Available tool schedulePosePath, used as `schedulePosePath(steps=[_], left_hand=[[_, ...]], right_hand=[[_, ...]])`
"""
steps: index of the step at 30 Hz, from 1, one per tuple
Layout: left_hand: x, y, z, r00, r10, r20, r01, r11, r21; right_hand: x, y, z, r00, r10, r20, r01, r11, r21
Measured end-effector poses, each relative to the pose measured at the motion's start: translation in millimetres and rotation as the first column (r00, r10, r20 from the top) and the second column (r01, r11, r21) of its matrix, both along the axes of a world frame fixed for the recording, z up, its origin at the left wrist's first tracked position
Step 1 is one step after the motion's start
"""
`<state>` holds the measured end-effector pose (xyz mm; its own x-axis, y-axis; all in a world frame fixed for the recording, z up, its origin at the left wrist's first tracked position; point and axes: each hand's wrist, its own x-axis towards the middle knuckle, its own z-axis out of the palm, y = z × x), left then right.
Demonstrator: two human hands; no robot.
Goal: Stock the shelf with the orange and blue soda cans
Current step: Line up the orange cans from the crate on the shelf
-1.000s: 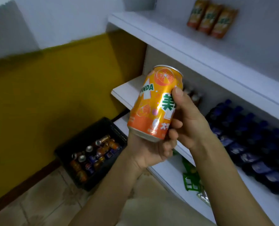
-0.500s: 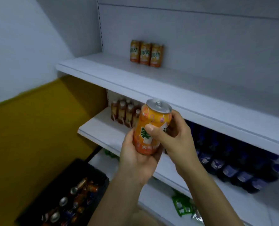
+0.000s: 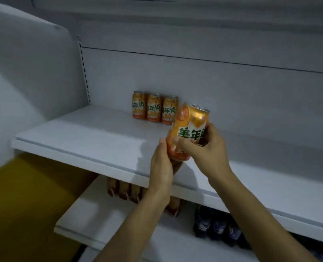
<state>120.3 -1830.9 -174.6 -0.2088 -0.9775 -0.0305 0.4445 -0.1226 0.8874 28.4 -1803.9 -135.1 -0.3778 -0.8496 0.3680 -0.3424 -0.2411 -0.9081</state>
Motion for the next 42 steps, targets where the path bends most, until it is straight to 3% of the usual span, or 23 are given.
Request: schedulePosePath(steps=[2,3,5,7,9,15,18,26,38,42], left_hand=[[22.6,-29.1,-5.7,0.953,0.052,0.299,0.047,0.948,-0.314],[33.5,-42.7,-8.6,0.874,0.077,0.48,0.157,0.89,-0.428],[50.5,-66.3,-10.8,0.591,0.215,0.777,0.411,0.749,-0.52],[58.7,-79.7,-10.3,0.351,0.37,0.86,0.583,0.632,-0.51],[61.6,-87.4,-11.9,0.268,0.438,0.858,0.681,0.544,-0.49],[68.0,-97.0,-20.1,0.3,0.441,0.846,0.723,0.474,-0.503],[68.9,-99.6,-24.0,0.341,0.401,0.85,0.698,0.498,-0.515],[64.2,-102.6,-36.7,0.421,0.444,0.791,0.666,0.441,-0.601],[66.4,-99.3,-37.6,0.35,0.482,0.803,0.661,0.481,-0.576],[68.4,-96.4,-37.0,0.374,0.485,0.79,0.645,0.476,-0.598]], right_hand=[[-6.0,-42.5,0.8,0.996,-0.071,-0.044,0.072,0.997,0.017],[-9.8,-62.3,-0.3,0.991,-0.108,-0.078,0.111,0.993,0.033],[-18.6,-96.9,-4.2,0.977,-0.176,-0.117,0.188,0.977,0.098],[-29.8,-125.4,-10.7,0.958,-0.239,-0.157,0.266,0.946,0.186],[-42.6,-148.2,-18.8,0.944,-0.259,-0.206,0.303,0.927,0.22],[-64.6,-186.1,-37.2,0.931,-0.316,-0.181,0.354,0.904,0.242],[-65.4,-191.7,-45.7,0.931,-0.343,-0.128,0.364,0.907,0.21],[-64.0,-203.5,-57.7,0.934,-0.3,-0.194,0.338,0.917,0.21],[-77.0,-235.3,-37.9,0.906,-0.237,-0.35,0.378,0.825,0.421],[-69.6,-211.6,-37.1,0.898,-0.284,-0.335,0.413,0.807,0.423]])
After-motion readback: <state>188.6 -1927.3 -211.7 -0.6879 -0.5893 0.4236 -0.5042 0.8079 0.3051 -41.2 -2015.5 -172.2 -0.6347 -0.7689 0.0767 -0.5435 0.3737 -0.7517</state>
